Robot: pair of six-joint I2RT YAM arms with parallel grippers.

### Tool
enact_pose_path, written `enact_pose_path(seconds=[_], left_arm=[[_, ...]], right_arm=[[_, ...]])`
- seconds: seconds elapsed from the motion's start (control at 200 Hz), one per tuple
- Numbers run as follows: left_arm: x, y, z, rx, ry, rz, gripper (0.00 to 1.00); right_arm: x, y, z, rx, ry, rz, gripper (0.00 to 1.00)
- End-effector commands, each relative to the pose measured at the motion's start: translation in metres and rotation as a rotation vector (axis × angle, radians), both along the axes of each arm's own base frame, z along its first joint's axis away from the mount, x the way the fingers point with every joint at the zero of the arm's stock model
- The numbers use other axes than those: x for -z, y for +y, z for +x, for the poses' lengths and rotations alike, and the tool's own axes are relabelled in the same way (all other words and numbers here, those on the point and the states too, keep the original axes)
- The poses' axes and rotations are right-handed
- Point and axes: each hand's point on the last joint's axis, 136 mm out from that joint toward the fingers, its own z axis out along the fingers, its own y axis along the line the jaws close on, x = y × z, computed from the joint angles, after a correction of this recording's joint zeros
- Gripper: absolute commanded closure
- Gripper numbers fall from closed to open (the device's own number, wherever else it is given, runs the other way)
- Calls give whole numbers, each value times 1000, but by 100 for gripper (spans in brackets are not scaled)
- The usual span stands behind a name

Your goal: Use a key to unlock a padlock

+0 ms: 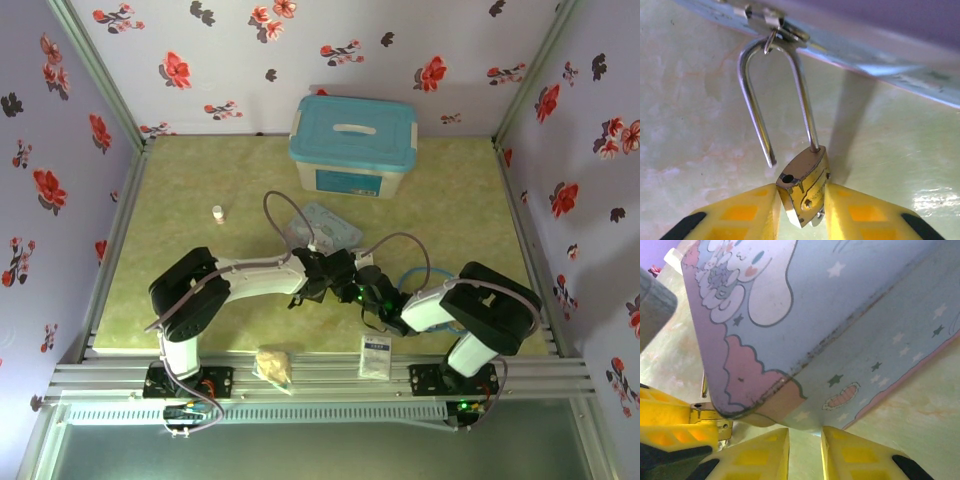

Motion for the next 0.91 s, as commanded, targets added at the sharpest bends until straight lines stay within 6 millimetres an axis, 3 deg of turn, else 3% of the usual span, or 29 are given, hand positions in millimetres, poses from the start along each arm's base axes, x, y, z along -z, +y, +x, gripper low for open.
enact_pose_path(seconds=[0.0,0.11,0.195,0.295,0.37,0.495,0.565,0.7,0.9], left_arm=[[-6,-8,-9,31,-5,24,70],[-13,-19,-13,49,-18,-38,74],[-7,-31,-15,65,0,-112,77],[-7,-26,-13,37,2,-117,77],[-11,-24,-11,29,18,-218,77],[-37,-27,-9,88,-2,-423,62],[-45,-20,-4,77,-2,-497,60],[-30,-10,4,52,85,-582,54],[-19,-10,11,57,79,-499,50]], right_arm=[[-1,-2,8,42,-12,5,76],[0,-6,8,59,-17,7,76],[1,-7,8,64,-18,6,76],[1,-9,8,69,-17,11,76],[1,-12,6,79,-17,19,76],[-4,-4,3,23,-23,24,76],[-4,0,2,2,-16,19,75],[-1,-5,5,34,-9,26,75],[1,-7,4,41,-2,25,75]])
